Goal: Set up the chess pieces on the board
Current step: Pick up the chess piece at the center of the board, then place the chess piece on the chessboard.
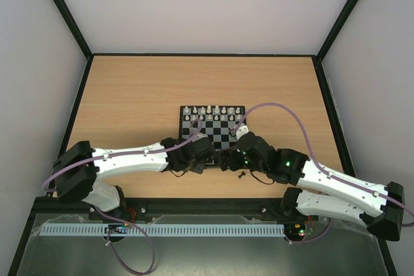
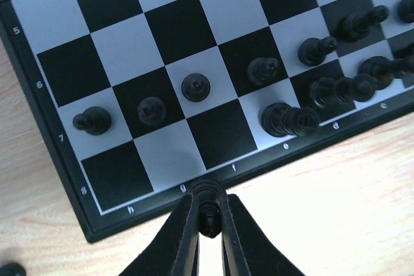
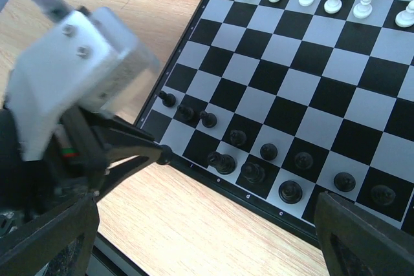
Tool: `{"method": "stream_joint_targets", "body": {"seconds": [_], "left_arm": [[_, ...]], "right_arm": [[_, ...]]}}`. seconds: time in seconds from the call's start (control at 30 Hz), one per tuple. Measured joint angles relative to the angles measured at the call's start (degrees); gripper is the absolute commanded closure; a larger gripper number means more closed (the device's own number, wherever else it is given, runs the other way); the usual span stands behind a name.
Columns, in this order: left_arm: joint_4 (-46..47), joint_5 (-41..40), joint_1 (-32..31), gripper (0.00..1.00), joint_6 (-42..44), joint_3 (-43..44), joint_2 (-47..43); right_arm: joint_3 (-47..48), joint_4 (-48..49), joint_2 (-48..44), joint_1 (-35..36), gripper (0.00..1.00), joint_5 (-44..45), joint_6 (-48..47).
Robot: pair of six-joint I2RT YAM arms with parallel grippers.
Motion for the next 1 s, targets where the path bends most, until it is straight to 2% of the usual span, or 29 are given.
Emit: {"method": "stream_joint_targets", "body": {"seconds": [0.4,1.0], "left_arm": [[3.0,1.2,2.3,0.89,4.5,2.4,7.4],[6.0,2.6,4.2,0.87,6.6,2.7,9.5]], "right_arm": [[0.0,-1.1,-0.9,-0.1,0.08,0.8,0.3],[0.0,-1.3,-0.8,-0.1,0.08,0.9,0.3]]}}
